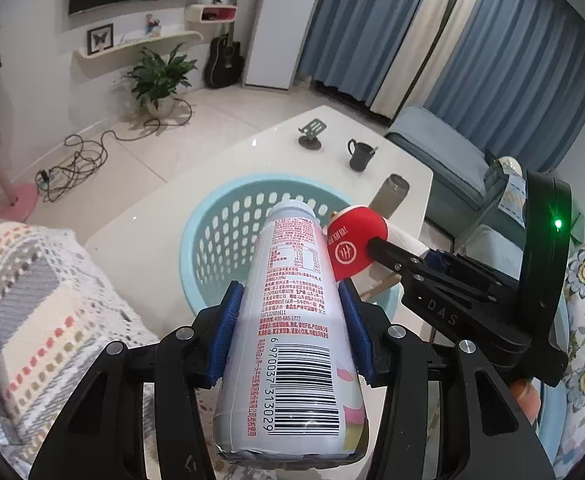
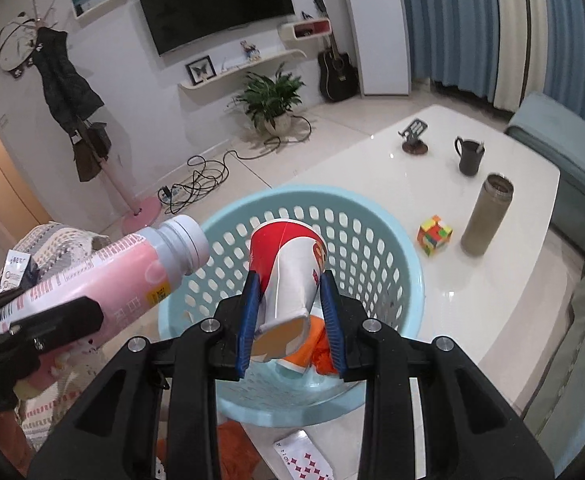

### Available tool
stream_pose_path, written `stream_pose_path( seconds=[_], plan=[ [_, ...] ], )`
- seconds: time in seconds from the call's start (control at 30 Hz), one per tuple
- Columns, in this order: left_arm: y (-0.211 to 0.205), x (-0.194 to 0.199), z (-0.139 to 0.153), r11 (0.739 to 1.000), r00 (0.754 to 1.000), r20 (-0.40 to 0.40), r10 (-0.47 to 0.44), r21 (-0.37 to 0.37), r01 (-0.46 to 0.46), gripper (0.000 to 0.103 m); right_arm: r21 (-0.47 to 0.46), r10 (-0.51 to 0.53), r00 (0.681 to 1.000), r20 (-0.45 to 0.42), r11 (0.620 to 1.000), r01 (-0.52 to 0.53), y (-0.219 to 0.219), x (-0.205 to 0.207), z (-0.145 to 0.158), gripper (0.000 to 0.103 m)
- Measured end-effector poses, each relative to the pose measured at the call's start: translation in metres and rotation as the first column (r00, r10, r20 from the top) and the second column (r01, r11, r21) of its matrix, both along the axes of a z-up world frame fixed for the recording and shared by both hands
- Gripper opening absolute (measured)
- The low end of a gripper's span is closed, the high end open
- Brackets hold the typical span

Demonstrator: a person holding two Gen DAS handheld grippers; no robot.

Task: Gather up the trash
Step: 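Carry the bottle and cup over the blue basket and open both tools, then move both tools back toward the table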

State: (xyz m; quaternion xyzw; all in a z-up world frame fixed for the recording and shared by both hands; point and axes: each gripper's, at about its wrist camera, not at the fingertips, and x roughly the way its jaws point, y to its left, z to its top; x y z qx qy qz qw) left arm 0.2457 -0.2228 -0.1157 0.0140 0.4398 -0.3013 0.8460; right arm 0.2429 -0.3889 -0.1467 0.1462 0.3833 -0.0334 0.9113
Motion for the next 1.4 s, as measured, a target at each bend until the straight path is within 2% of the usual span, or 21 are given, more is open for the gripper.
stream_pose_path(
  seconds=[0.27, 0.3, 0.4, 0.5, 0.57, 0.63, 0.8, 0.93, 1.07, 1.2, 1.3, 1.4],
  plan=[
    [-0.001, 0.001, 0.000, 1.000, 1.000, -0.001, 0.004, -0.004, -0.004, 0.054, 0.027, -0.021, 0.998, -0.054, 0.999, 0.023, -0.010, 0.004, -0.014, 0.030],
    [-0.001, 0.001, 0.001, 1.000, 1.000, -0.001, 0.005, -0.004, -0.005, 0.054, 0.028, -0.022, 0.998, -0.055, 0.999, 0.024, -0.010, 0.003, -0.015, 0.031],
    [0.003, -0.005, 0.003, 1.000, 1.000, 0.003, 0.008, -0.010, -0.008, 0.057, 0.031, -0.026, 0.998, -0.053, 0.999, 0.027, -0.009, -0.002, -0.014, 0.044],
    [0.008, -0.011, 0.005, 1.000, 1.000, 0.013, 0.012, -0.011, -0.012, 0.058, 0.029, -0.016, 0.999, -0.050, 0.999, 0.017, -0.004, -0.006, -0.011, 0.045],
    [0.013, -0.016, 0.009, 1.000, 1.000, 0.020, 0.017, -0.020, -0.017, 0.059, 0.029, -0.007, 0.999, -0.041, 1.000, 0.009, 0.001, -0.010, -0.006, 0.049],
    [0.022, -0.021, 0.014, 0.999, 0.999, 0.027, 0.028, -0.037, -0.027, 0.059, 0.025, 0.001, 1.000, -0.017, 1.000, 0.000, 0.007, -0.016, 0.003, 0.060],
    [0.048, -0.036, 0.034, 0.995, 0.996, 0.061, 0.065, -0.084, -0.059, 0.060, 0.000, 0.022, 0.998, 0.066, 1.000, -0.022, 0.032, -0.034, 0.035, 0.074],
    [0.078, -0.055, 0.054, 0.985, 0.987, 0.102, 0.120, -0.133, -0.106, 0.063, 0.001, 0.052, 0.991, 0.121, 0.999, -0.053, 0.053, -0.047, 0.059, 0.079],
    [0.117, -0.077, 0.073, 0.970, 0.970, 0.148, 0.192, -0.177, -0.165, 0.066, -0.015, 0.111, 0.982, 0.150, 0.994, -0.110, 0.083, -0.059, 0.077, 0.079],
    [0.166, -0.102, 0.091, 0.946, 0.939, 0.191, 0.284, -0.218, -0.242, 0.066, -0.050, 0.183, 0.964, 0.193, 0.983, -0.177, 0.119, -0.072, 0.095, 0.080],
    [0.205, -0.121, 0.100, 0.920, 0.905, 0.223, 0.363, -0.239, -0.311, 0.071, -0.091, 0.249, 0.945, 0.213, 0.968, -0.234, 0.154, -0.082, 0.106, 0.080],
    [0.247, -0.139, 0.105, 0.885, 0.863, 0.236, 0.446, -0.257, -0.387, 0.071, -0.138, 0.317, 0.922, 0.221, 0.946, -0.292, 0.190, -0.091, 0.113, 0.080]
  ],
)
